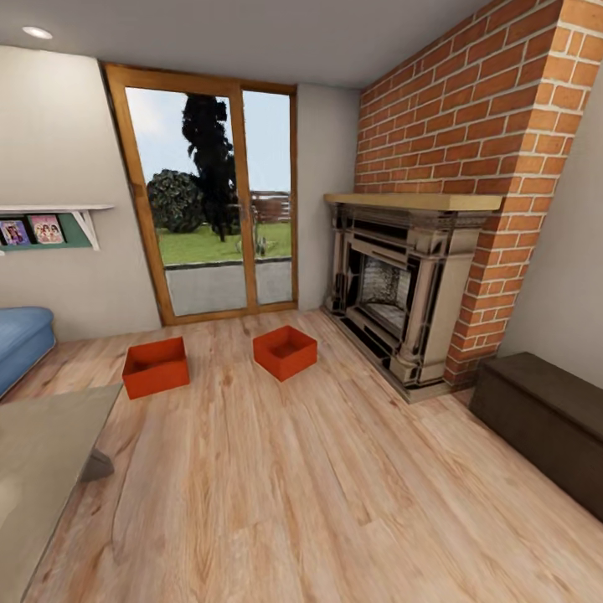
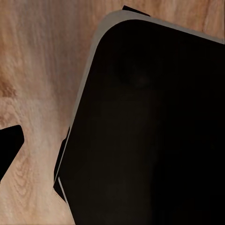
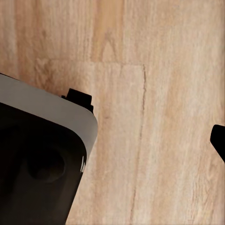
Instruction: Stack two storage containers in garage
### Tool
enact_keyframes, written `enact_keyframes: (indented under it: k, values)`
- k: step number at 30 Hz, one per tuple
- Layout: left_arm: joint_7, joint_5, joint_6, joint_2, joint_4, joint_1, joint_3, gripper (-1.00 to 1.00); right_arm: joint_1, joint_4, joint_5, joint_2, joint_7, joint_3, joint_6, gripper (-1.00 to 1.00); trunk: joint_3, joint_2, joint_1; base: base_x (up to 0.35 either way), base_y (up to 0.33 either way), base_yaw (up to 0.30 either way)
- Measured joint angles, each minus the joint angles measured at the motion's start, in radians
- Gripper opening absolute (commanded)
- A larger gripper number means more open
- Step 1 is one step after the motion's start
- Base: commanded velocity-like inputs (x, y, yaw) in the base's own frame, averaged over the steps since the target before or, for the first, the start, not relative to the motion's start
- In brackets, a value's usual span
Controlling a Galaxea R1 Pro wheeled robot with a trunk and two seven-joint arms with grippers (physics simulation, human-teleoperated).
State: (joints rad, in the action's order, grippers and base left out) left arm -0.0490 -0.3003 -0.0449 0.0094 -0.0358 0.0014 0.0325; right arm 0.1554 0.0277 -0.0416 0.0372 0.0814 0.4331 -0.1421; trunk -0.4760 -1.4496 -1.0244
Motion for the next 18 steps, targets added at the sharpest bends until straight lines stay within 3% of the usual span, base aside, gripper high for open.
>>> enact_keyframes:
  k: [15, 18]
  values:
    - [0.000, -0.001, 0.003, 0.000, 0.000, 0.000, 0.000, 1.00, 0.000, 0.001, 0.004, -0.012, -0.010, 0.004, 0.009, 1.00, 0.000, 0.000, 0.000, 0.323, 0.000, 0.002]
    - [0.000, -0.001, 0.002, 0.000, 0.000, 0.000, 0.001, 1.00, 0.000, 0.000, 0.001, -0.008, -0.011, 0.001, 0.004, 1.00, 0.000, 0.000, 0.000, 0.323, 0.000, 0.167]
